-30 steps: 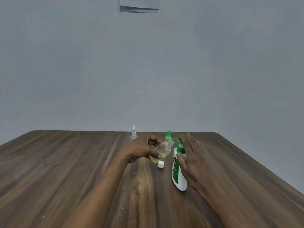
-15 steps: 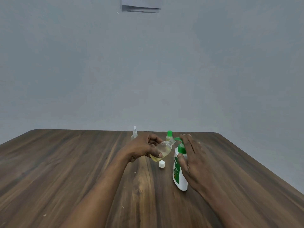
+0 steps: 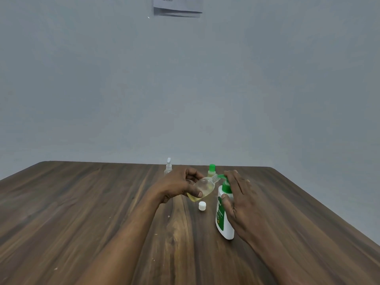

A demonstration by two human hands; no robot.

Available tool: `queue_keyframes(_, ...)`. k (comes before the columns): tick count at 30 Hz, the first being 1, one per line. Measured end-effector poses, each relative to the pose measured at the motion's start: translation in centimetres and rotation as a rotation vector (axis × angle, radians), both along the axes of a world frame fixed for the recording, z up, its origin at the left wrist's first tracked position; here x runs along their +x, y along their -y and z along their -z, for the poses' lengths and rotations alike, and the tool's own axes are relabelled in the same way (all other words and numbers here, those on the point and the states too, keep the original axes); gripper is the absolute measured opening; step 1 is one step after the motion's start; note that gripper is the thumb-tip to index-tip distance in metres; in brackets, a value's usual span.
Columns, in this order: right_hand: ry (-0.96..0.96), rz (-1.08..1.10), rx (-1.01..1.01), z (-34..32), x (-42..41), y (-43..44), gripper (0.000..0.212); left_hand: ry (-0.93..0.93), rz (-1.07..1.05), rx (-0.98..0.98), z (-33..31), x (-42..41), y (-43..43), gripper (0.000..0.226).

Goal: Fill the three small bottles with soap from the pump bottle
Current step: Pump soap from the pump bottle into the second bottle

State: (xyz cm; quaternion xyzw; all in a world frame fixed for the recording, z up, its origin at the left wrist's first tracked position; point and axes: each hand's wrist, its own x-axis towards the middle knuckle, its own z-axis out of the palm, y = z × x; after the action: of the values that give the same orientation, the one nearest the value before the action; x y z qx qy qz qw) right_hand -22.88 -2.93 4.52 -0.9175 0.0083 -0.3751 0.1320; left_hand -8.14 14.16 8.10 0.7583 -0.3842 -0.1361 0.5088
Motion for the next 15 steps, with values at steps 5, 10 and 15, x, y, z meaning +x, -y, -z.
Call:
queue_keyframes(5, 0.051, 0.007, 0.045, 0.14, 0.03, -0.08, 0.059, -0.007, -0.008, 0.003, 0.07, -0.10, 0.01, 0.045)
queue_keyframes(10, 0.047, -0.003, 0.037, 0.26, 0.06, -0.01, 0.057, -0.017, -0.006, 0.000, -0.05, -0.19, 0.04, 0.044)
queue_keyframes(15, 0.030, 0.001, 0.012, -0.01, -0.08, -0.22, 0.054, -0.017, -0.007, 0.000, -0.07, -0.27, -0.01, 0.043)
